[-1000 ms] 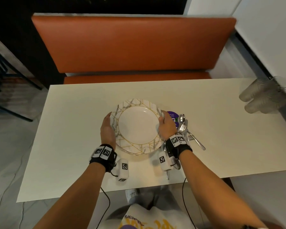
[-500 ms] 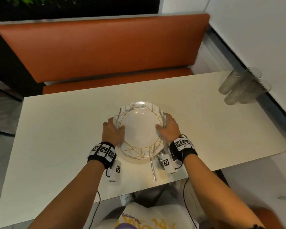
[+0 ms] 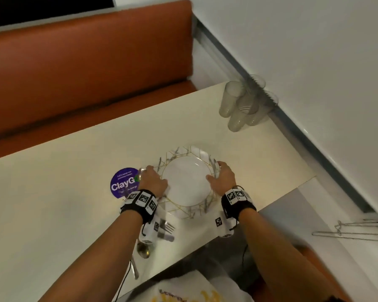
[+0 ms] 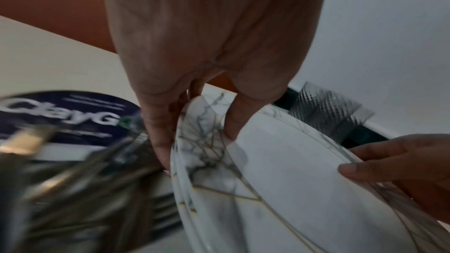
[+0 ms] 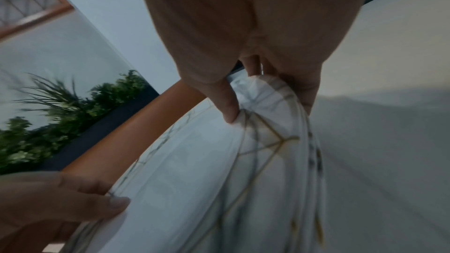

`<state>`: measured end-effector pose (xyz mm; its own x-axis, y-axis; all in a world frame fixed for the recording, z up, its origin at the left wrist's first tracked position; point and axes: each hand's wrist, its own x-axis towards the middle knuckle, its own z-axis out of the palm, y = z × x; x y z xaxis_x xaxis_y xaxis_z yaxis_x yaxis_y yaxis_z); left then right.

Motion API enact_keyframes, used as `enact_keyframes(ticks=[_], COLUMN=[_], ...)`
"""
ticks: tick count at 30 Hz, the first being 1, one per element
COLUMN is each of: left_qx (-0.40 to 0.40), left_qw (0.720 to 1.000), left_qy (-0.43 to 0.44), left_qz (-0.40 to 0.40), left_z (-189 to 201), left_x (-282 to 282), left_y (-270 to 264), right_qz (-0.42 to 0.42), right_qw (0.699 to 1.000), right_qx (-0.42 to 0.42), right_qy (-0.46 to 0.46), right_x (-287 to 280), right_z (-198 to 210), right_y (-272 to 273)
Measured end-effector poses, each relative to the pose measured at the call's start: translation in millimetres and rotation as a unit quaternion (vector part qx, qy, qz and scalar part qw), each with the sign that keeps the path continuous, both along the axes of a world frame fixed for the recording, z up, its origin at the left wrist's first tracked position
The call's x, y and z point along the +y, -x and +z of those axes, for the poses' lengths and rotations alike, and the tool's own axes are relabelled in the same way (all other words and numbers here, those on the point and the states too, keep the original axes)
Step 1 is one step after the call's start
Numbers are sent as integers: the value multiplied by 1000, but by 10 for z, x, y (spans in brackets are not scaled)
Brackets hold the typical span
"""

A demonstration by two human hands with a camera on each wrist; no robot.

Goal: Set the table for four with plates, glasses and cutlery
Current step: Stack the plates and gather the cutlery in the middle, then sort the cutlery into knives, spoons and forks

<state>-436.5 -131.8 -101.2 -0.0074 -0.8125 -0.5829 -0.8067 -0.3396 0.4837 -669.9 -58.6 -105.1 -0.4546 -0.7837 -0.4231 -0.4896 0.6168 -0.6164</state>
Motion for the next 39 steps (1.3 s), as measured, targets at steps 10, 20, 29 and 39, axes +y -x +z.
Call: enact_keyframes(ticks=[10,20,29,39], left_qx=[-4,3,65,133], left_qw=[999,993,993,987], left_qy=[-5,10,16,81], left_qz=[-51,-119,-96,-37], left_z=[-135,-152,-162,-74], left_x=[-202,-294,-302,-74], left_y=[1489,2489,2495,1308], right_qz=[-29,-89,-87,-18], right_qw=[998,990,983,971], right_qx=[40,102,147,208], right_qy=[-42,-48,-62,118], right_x=[-116,-173,-161,-273], right_z=[-176,-190,-201,23], right_y=[1381,2306,2388,1362])
